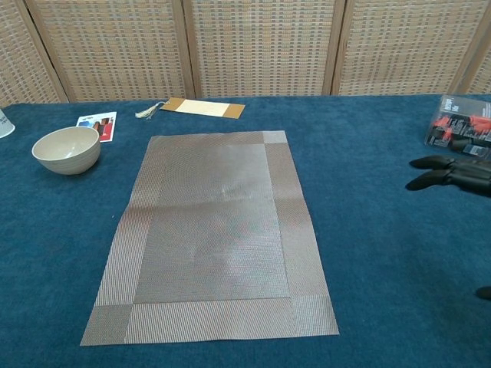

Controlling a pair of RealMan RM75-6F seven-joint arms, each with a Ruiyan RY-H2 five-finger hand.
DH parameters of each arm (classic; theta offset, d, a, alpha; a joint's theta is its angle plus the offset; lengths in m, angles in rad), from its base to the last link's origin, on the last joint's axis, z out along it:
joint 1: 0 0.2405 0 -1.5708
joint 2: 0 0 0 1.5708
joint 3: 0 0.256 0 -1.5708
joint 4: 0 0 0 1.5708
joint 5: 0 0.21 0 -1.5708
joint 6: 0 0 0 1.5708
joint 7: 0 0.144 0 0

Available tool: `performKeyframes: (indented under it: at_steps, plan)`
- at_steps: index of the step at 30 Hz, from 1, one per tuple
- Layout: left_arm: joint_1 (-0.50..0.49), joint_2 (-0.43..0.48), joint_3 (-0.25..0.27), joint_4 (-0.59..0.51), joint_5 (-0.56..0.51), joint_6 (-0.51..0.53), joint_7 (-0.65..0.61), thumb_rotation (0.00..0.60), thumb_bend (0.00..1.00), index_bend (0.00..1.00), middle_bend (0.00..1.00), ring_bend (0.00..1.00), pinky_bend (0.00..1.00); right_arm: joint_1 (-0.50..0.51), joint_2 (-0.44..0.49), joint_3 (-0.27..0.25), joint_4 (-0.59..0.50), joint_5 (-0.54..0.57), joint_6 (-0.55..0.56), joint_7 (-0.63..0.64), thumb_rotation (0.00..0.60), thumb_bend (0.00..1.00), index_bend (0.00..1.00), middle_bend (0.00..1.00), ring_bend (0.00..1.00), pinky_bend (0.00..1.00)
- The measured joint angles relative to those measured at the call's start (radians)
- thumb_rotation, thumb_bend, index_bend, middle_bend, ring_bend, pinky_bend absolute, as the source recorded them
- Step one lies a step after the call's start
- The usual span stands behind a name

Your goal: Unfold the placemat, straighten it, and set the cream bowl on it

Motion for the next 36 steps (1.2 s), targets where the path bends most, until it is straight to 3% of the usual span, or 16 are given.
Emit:
performKeyframes:
  at_steps: [7,17,36]
  plan:
    - [0.005,0.002,-0.018,0.005,-0.010,-0.023,-0.010,0.600,0.13,0.00,0.00,0.00,0.00,0.038,-0.162,0.001,0.042,0.023,-0.068,-0.021,0.600,0.06,0.17,0.00,0.00,0.00]
    - [0.009,-0.002,-0.040,0.012,-0.021,-0.059,0.005,0.600,0.13,0.00,0.00,0.00,0.00,0.080,-0.324,0.017,0.115,0.054,-0.114,-0.077,0.600,0.07,0.17,0.00,0.00,0.00]
    - [0.015,-0.008,-0.060,0.020,-0.019,-0.101,0.011,0.600,0.13,0.00,0.00,0.00,0.00,0.125,-0.372,0.023,0.155,0.137,-0.180,-0.133,0.600,0.07,0.17,0.00,0.00,0.00]
